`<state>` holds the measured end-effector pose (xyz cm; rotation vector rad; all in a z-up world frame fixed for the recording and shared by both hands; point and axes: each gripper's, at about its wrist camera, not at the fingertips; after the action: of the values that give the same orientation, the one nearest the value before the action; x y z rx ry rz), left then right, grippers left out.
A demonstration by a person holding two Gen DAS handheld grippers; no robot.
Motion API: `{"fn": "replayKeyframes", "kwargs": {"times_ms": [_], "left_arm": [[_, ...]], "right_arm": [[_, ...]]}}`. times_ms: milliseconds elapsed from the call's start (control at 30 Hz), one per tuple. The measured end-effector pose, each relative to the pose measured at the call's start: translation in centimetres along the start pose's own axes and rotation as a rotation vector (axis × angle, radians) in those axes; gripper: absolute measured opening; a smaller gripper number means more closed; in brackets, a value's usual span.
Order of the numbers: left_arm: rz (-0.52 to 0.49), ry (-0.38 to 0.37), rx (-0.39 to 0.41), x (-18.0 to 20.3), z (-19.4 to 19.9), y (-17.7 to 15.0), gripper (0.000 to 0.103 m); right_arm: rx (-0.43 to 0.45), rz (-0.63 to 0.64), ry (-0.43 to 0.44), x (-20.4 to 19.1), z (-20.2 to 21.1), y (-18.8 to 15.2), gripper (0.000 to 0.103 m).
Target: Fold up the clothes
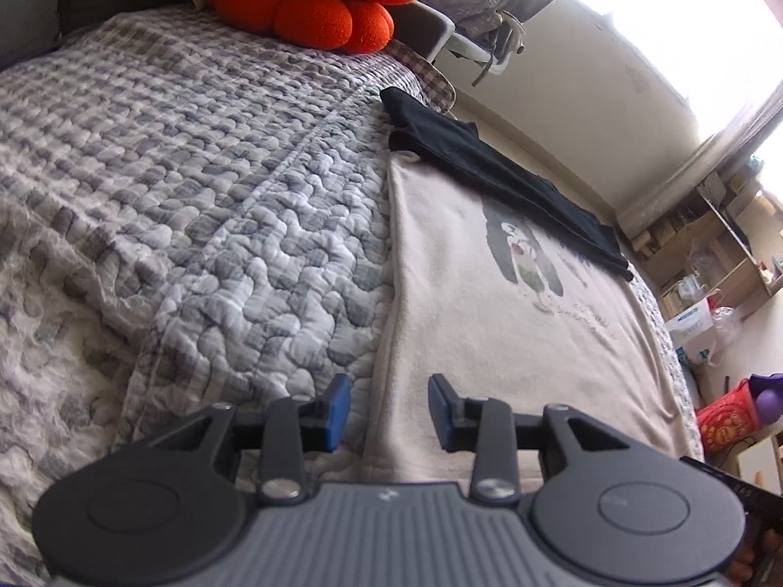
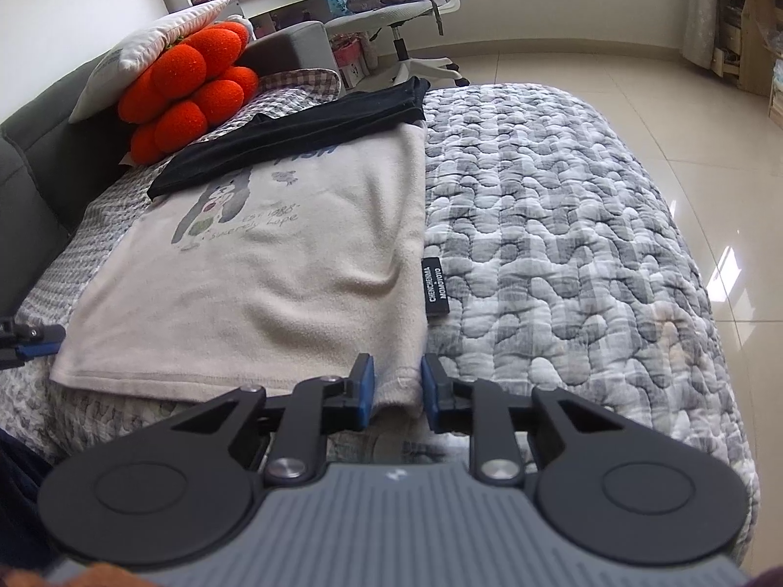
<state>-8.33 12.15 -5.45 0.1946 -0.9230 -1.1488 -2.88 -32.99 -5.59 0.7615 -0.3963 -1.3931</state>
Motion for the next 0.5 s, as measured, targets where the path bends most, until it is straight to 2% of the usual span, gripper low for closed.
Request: {"fn": "replayKeyframes", "kwargs": {"times_ms": [133,300,433,500], "left_arm": [[0.007,-0.056,-0.029,0.15,-0.38,-0.20,0.045],[-0.006,-0.066,-0.054,0.51,-0.77,-0.62,0.055],[-0.022,-0.059,-0.055,0.73,-0.88,-0.78,0.053],[-0.032,-0.042,-0.050,0.84,-0.91,-0.86,0.046]], "right_arm": [[0.003,0.005,-0.008,-0.25,-0.09,-0.10,0.026],[-0.004,-0.017,0.010,-0.14,-0.19,-0.02,0.028],[-0.007,-0.027,0.015,0.01,-0.13,0.04,0.026],[-0.002,-0.019,0.013,-0.07,-0.03,-0.07,0.022]]}}
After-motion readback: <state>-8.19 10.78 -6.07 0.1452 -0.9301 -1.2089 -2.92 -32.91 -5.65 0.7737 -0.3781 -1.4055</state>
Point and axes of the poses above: each gripper's, at about its wrist camera, not at the fingertips, and z roughly against the way its jaws point, x to its right, y to its top, and after that the axes turned 7 degrees about -y, right-handed
